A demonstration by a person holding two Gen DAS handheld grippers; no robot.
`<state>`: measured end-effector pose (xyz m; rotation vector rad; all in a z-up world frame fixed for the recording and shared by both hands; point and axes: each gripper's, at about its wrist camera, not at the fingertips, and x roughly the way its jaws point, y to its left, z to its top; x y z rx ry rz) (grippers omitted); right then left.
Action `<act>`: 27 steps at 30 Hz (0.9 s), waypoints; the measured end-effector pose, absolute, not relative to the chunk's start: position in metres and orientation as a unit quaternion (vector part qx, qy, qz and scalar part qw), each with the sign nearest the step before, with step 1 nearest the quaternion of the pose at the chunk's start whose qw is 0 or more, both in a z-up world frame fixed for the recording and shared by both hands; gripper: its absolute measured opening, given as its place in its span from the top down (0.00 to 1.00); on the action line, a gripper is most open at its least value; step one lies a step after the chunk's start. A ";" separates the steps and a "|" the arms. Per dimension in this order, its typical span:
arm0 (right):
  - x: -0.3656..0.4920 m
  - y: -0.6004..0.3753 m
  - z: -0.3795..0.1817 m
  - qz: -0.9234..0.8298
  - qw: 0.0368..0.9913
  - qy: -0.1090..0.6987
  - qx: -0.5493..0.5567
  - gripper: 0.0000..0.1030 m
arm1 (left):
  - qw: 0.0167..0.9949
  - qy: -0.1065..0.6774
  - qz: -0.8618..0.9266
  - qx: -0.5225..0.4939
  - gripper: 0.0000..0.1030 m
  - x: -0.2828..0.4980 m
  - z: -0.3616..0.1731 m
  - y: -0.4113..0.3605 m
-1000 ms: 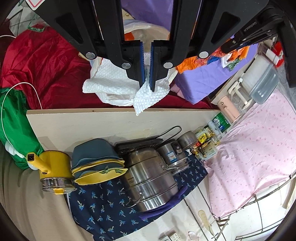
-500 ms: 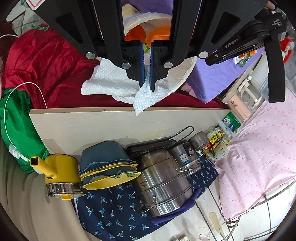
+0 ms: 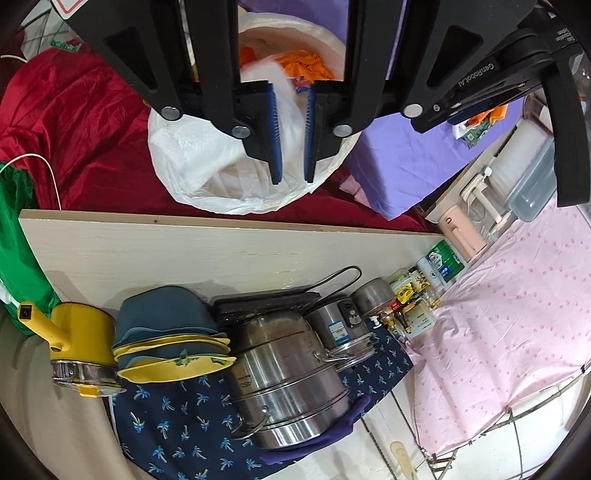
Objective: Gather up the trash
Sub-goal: 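Open both tools to drop the tissue and wrapper into the bin, then move both tools back over the trash on the table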
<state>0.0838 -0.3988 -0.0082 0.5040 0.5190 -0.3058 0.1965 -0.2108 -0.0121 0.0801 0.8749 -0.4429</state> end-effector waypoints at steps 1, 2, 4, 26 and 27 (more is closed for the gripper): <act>0.084 -0.396 -0.008 -0.147 0.924 0.252 0.245 0.79 | 0.882 0.421 -0.210 0.038 0.42 0.197 -0.013 -0.208; 0.085 -0.395 -0.007 -0.146 0.925 0.252 0.245 0.77 | 0.882 0.423 -0.207 0.036 0.42 0.196 -0.014 -0.204; 0.083 -0.391 -0.006 -0.145 0.925 0.250 0.246 0.73 | 0.882 0.424 -0.203 0.034 0.41 0.196 -0.015 -0.197; 0.074 -0.304 -0.003 -0.097 0.930 0.280 0.218 0.57 | 0.893 0.422 -0.157 0.013 0.41 0.170 -0.010 -0.103; 0.075 -0.298 -0.003 -0.092 0.930 0.282 0.217 0.57 | 0.893 0.423 -0.153 0.011 0.41 0.170 -0.010 -0.095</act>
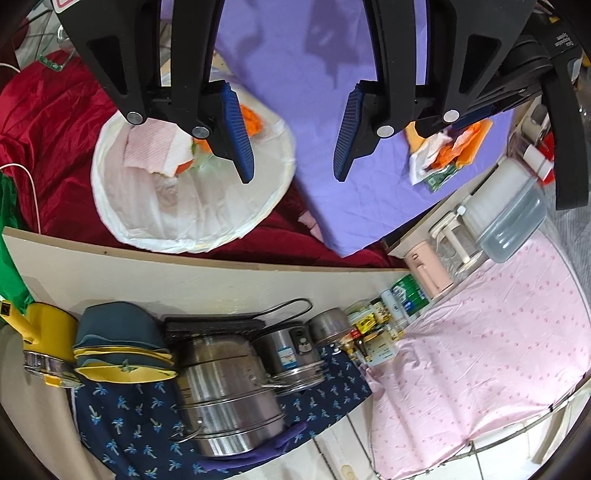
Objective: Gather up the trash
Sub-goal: 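Move both tools back over the trash on the table, then grasp the orange mesh sleeve with the left tool while the right tool grasps the white foam net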
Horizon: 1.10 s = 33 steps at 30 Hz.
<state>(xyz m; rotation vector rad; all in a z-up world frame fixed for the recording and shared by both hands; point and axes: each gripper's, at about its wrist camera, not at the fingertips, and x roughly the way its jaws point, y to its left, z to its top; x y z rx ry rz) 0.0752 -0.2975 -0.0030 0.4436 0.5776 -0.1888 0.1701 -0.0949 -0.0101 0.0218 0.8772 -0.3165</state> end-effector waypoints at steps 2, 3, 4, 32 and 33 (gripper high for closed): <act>0.078 -0.284 -0.004 -0.080 0.930 0.287 0.213 0.57 | 0.894 0.424 -0.144 0.006 0.41 0.169 -0.011 -0.082; 0.080 -0.278 -0.004 -0.076 0.931 0.289 0.211 0.57 | 0.895 0.424 -0.138 0.003 0.41 0.169 -0.012 -0.073; 0.082 -0.271 -0.004 -0.070 0.931 0.292 0.208 0.57 | 0.896 0.424 -0.134 0.001 0.41 0.169 -0.012 -0.066; 0.131 -0.136 -0.023 0.024 0.924 0.346 0.162 0.57 | 0.895 0.440 -0.011 -0.074 0.41 0.174 -0.032 0.108; 0.133 -0.133 -0.023 0.025 0.924 0.347 0.161 0.57 | 0.894 0.441 -0.009 -0.076 0.40 0.176 -0.033 0.113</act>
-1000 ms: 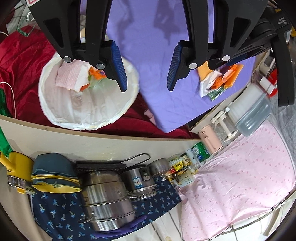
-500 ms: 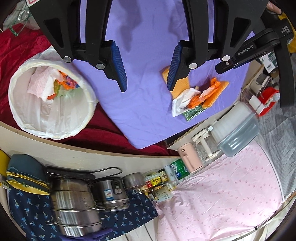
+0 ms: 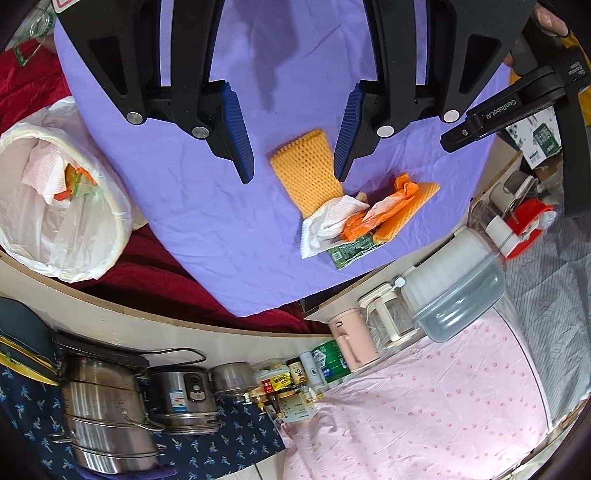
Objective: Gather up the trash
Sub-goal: 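Grasp the orange mesh sleeve with the left tool while the right tool grasps the white foam net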
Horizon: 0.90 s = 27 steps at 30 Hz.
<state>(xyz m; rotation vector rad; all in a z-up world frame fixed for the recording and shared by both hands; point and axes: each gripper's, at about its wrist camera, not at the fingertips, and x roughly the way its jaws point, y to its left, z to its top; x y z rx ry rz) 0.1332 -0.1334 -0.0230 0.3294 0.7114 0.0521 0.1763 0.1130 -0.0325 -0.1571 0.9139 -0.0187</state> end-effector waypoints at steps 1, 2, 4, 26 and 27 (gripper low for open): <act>0.135 -0.131 -0.024 0.026 0.924 0.348 0.159 0.57 | 0.894 0.441 -0.006 -0.077 0.38 0.178 -0.033 0.117; 0.139 -0.128 -0.024 0.028 0.923 0.350 0.157 0.57 | 0.894 0.440 -0.004 -0.079 0.37 0.179 -0.034 0.120; 0.146 -0.123 -0.026 0.032 0.922 0.352 0.155 0.57 | 0.895 0.438 0.000 -0.081 0.37 0.183 -0.034 0.127; 0.273 -0.092 -0.070 0.054 0.904 0.394 0.158 0.57 | 0.902 0.425 -0.002 -0.074 0.31 0.275 -0.040 0.141; 0.278 -0.092 -0.072 0.055 0.902 0.397 0.160 0.57 | 0.902 0.426 -0.004 -0.072 0.31 0.281 -0.042 0.139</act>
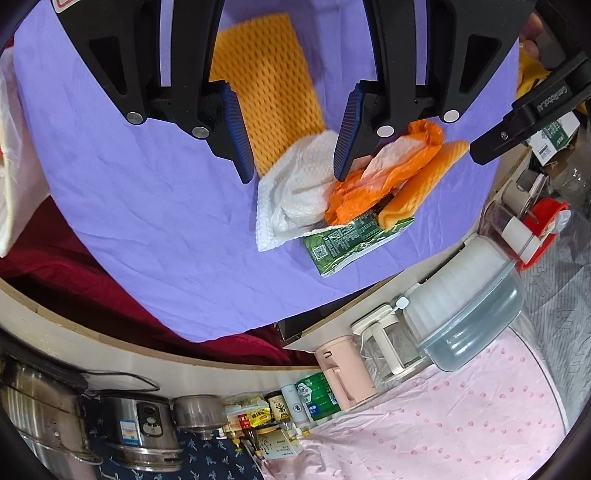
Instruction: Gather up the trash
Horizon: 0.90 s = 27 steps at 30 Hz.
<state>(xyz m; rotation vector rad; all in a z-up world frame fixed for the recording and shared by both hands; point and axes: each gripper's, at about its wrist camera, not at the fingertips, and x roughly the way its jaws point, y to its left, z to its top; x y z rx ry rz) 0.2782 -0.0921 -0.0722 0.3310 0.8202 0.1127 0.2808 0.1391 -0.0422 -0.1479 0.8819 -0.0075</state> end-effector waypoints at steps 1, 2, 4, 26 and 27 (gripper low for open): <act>0.286 -0.092 -0.076 0.054 0.900 0.401 0.162 0.57 | 0.901 0.429 -0.005 -0.069 0.31 0.286 -0.045 0.137; 0.291 -0.092 -0.079 0.054 0.899 0.403 0.163 0.57 | 0.899 0.432 -0.009 -0.068 0.31 0.291 -0.048 0.135; 0.303 -0.091 -0.086 0.051 0.896 0.409 0.163 0.57 | 0.896 0.439 -0.012 -0.063 0.31 0.300 -0.055 0.131; 0.285 -0.095 -0.090 0.082 0.889 0.410 0.189 0.94 | 0.883 0.462 -0.030 -0.079 0.91 0.294 -0.062 0.130; 0.278 -0.096 -0.085 0.082 0.889 0.407 0.192 0.94 | 0.884 0.460 -0.031 -0.080 0.91 0.288 -0.057 0.130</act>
